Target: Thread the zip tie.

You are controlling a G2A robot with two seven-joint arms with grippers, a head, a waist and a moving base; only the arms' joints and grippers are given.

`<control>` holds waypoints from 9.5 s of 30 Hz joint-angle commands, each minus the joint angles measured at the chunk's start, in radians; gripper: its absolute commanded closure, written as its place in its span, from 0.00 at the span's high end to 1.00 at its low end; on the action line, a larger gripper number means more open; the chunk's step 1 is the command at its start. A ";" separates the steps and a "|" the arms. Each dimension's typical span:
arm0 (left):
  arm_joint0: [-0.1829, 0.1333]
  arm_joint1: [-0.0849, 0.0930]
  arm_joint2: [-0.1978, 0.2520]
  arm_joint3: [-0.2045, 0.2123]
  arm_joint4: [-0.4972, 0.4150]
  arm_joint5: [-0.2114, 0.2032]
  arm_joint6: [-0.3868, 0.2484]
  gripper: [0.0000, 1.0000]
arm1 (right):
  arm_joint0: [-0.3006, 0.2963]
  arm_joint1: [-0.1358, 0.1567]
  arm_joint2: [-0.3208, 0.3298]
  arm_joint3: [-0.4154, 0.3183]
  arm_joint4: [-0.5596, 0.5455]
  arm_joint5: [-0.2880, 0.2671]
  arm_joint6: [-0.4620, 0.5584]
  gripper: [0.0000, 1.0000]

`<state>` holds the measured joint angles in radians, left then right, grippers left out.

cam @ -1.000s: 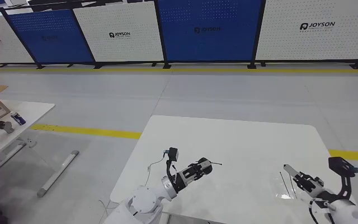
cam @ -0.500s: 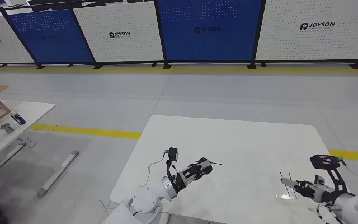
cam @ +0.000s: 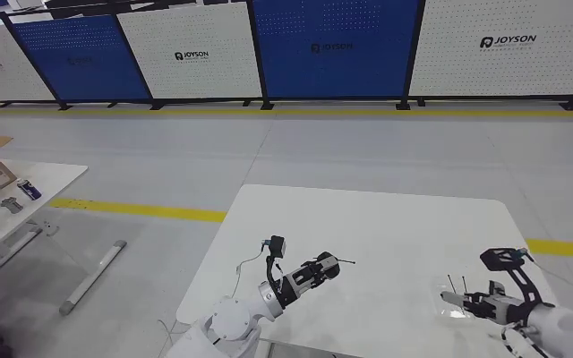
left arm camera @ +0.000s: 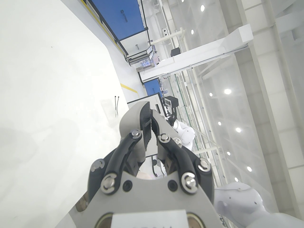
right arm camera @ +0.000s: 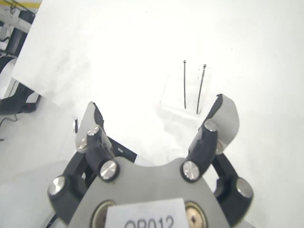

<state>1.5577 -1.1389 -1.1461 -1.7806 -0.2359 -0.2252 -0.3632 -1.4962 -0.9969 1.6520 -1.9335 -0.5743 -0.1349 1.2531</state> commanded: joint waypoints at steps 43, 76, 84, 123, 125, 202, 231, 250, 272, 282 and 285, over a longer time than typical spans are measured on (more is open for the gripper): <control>0.000 0.000 0.000 0.000 0.000 0.000 0.000 0.00 | 0.231 0.029 -0.235 0.163 -0.182 0.017 0.137 1.00; 0.000 0.000 0.000 0.000 0.000 0.000 0.000 0.00 | 0.392 0.076 -0.413 0.359 -0.103 0.090 0.137 0.37; 0.000 0.000 0.000 0.000 0.000 0.000 0.000 0.00 | 0.414 0.086 -0.454 0.373 -0.092 0.110 0.137 0.29; 0.000 0.000 0.000 0.000 0.000 0.000 0.000 0.00 | 0.570 0.104 -0.656 0.520 -0.035 0.174 0.137 0.21; 0.000 0.000 0.000 0.000 0.000 0.000 0.000 0.00 | 0.576 0.102 -0.665 0.527 -0.035 0.175 0.137 0.21; 0.000 0.000 0.000 0.000 0.000 0.000 0.000 0.00 | 0.025 0.186 -0.158 0.105 0.149 0.223 -0.396 0.00; 0.000 0.000 0.000 0.000 0.000 0.000 0.000 0.00 | -0.186 0.157 -0.129 -0.029 0.178 0.356 -0.783 0.00; 0.000 0.000 0.000 0.000 0.000 0.000 0.000 0.00 | -0.334 0.111 -0.219 -0.085 0.143 0.393 -1.123 0.00; 0.000 0.000 0.000 0.000 0.000 0.000 0.000 0.00 | -0.381 0.097 -0.077 -0.074 0.484 0.188 -1.026 0.00; 0.000 0.000 0.000 0.000 0.000 0.000 0.000 0.00 | -0.382 0.084 -0.095 -0.086 0.578 0.148 -1.064 0.00; 0.000 0.000 0.000 0.000 0.000 0.000 0.000 0.00 | -0.404 0.073 -0.111 -0.089 0.665 0.088 -1.094 0.00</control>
<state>1.5577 -1.1389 -1.1461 -1.7807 -0.2359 -0.2252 -0.3632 -1.8935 -0.9214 1.5459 -2.0231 0.0644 -0.0300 0.1667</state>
